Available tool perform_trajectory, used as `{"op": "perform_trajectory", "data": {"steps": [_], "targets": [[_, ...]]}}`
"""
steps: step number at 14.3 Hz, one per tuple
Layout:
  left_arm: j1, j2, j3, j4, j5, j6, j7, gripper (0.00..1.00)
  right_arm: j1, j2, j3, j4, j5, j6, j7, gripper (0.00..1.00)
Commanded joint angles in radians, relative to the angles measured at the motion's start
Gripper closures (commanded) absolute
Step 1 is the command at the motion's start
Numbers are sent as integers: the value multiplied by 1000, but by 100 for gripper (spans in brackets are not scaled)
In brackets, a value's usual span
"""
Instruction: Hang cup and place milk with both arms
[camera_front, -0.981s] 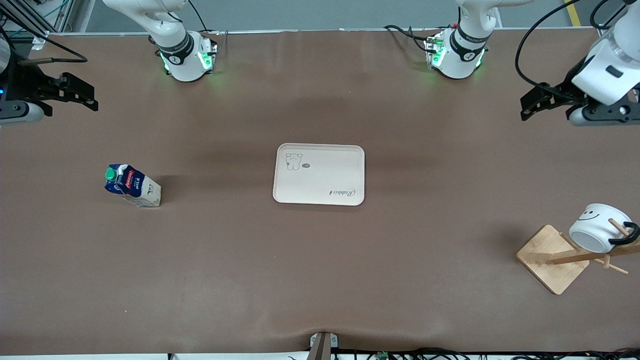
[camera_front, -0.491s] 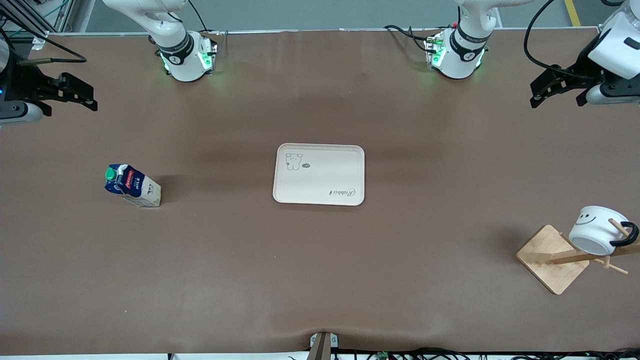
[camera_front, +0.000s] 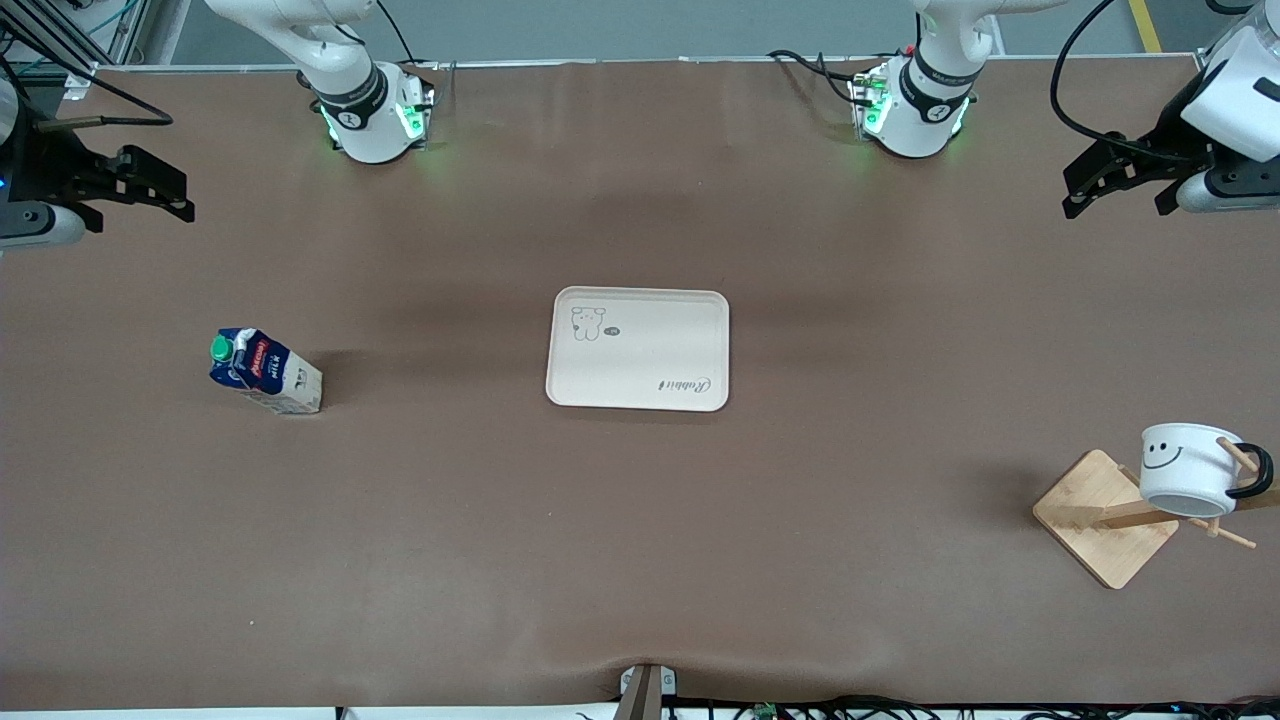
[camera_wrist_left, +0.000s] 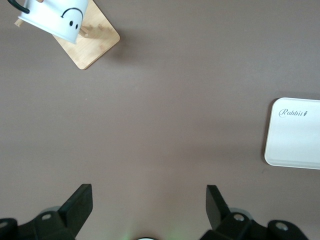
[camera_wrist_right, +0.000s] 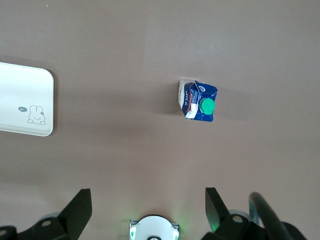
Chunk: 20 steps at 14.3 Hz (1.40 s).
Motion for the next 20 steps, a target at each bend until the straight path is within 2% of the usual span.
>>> {"op": "perform_trajectory", "data": {"steps": [1,10,20], "targets": [[1,12,4,33,15,-32,-8,0,-15,-8,7,2,11,-8,-3,0],[8,24,8,65,36,-106,-8,0,-17,-8,7,2,13,-8,-3,0],[4,34,8,69,44,-121,-5,0,-22,-6,7,2,13,-8,-3,0]]}}
